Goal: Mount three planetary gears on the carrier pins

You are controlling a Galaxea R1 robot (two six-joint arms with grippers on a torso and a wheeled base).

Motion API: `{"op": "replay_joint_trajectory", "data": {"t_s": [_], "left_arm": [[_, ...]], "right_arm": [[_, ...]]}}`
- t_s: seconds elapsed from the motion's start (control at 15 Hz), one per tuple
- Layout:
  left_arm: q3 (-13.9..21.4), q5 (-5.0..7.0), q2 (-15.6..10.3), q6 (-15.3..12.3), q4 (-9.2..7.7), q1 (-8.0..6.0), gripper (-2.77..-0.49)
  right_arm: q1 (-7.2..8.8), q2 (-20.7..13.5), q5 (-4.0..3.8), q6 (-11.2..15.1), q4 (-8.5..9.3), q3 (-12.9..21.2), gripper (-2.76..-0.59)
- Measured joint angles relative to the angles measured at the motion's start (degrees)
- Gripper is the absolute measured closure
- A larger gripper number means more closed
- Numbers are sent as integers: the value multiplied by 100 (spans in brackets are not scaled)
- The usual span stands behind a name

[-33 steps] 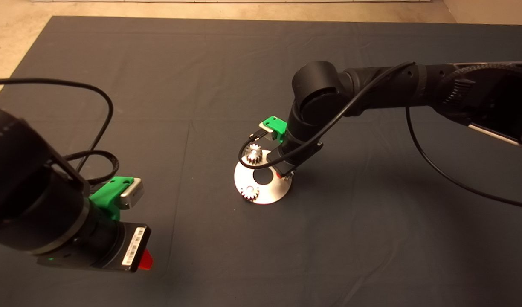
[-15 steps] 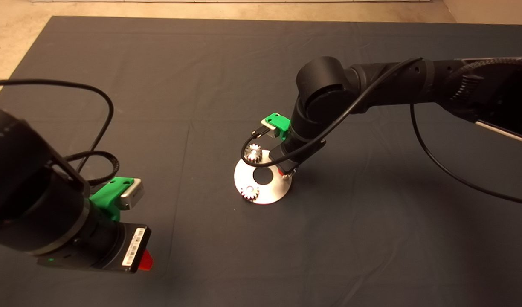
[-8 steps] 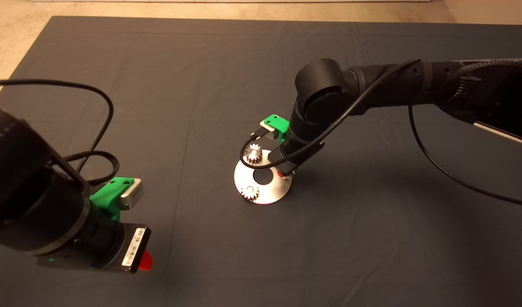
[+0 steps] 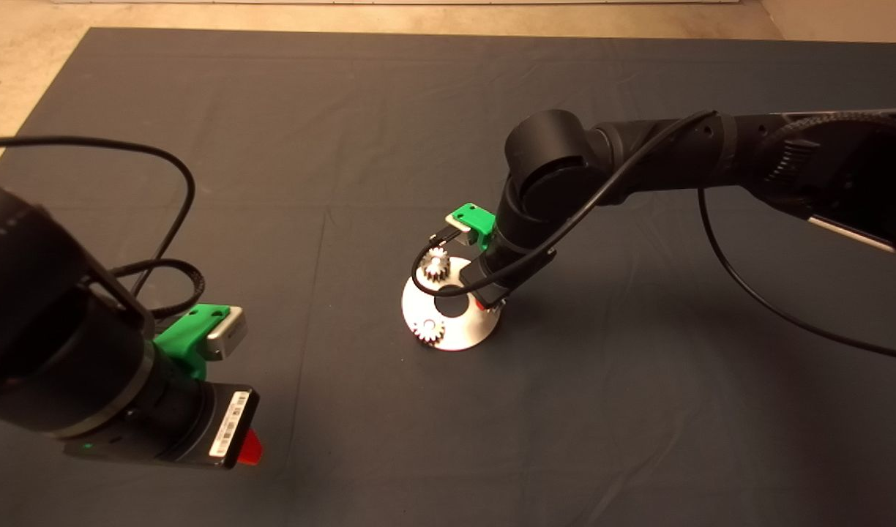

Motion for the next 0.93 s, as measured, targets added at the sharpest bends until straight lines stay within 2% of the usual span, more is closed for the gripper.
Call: {"op": "replay_joint_trajectory", "data": {"t_s": [0.93], "left_arm": [[32,0,-1,0,0,0,-144]], "right_arm": [[1,-15,20,-2,0,0,-107]]}}
